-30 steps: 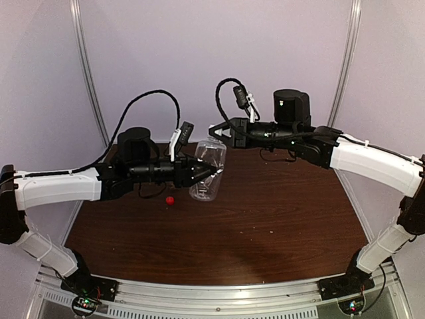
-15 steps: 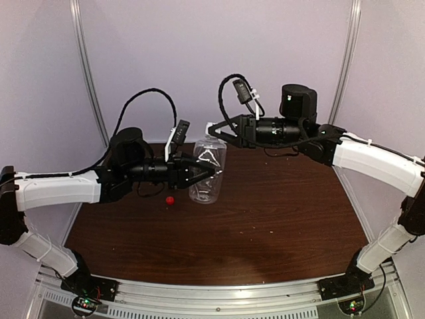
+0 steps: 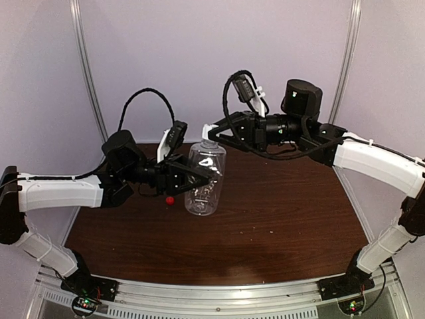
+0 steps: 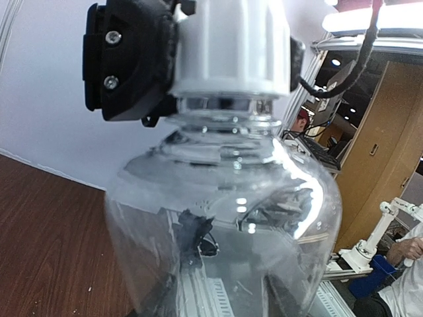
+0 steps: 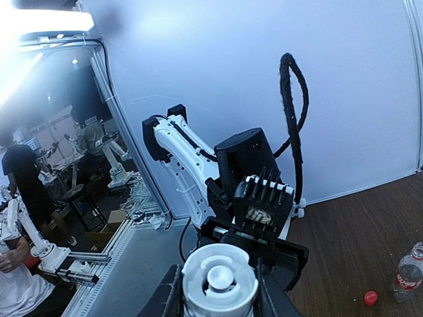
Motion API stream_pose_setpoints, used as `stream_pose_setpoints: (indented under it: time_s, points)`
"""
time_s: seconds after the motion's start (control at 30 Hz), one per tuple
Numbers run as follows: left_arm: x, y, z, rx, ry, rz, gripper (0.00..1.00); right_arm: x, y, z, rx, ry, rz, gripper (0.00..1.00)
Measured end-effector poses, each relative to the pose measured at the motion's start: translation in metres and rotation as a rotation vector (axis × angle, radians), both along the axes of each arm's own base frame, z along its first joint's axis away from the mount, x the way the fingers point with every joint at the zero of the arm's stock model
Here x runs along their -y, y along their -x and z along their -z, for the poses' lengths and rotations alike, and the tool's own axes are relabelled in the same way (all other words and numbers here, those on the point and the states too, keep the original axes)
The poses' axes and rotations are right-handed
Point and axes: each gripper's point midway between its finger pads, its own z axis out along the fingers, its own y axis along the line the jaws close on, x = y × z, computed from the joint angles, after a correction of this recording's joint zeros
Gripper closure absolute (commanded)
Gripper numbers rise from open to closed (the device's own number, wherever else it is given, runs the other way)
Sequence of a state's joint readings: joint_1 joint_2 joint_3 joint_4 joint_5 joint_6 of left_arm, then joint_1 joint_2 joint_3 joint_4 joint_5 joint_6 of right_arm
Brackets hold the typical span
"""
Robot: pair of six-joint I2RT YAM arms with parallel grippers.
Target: Unscrew the bottle caps
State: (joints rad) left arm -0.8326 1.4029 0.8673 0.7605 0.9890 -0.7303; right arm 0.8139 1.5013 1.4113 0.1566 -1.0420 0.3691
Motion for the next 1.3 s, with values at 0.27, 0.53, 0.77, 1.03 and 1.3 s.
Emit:
stream_pose_setpoints:
  time_s: [0.27,0.53,0.77,1.03,1.3]
  points:
    - [0.004,-0.009,0.006,0.019,-0.025,-0.056,0.78,0.003,-0.016,0.004,-0.034,0.051,0.138,0.30]
    - [0.011,-0.038,0.013,0.048,-0.115,-0.217,0.78,0.015,-0.045,0.005,-0.077,0.091,0.376,0.15]
    - [0.010,-0.064,0.031,0.029,-0.210,-0.367,0.78,0.013,-0.059,0.012,-0.106,0.146,0.576,0.19]
    - [0.008,-0.073,0.042,0.015,-0.255,-0.426,0.78,0.008,-0.078,0.026,-0.128,0.203,0.704,0.33]
    - [0.007,-0.076,0.044,0.016,-0.262,-0.440,0.78,0.005,-0.087,0.046,-0.157,0.255,0.736,0.50]
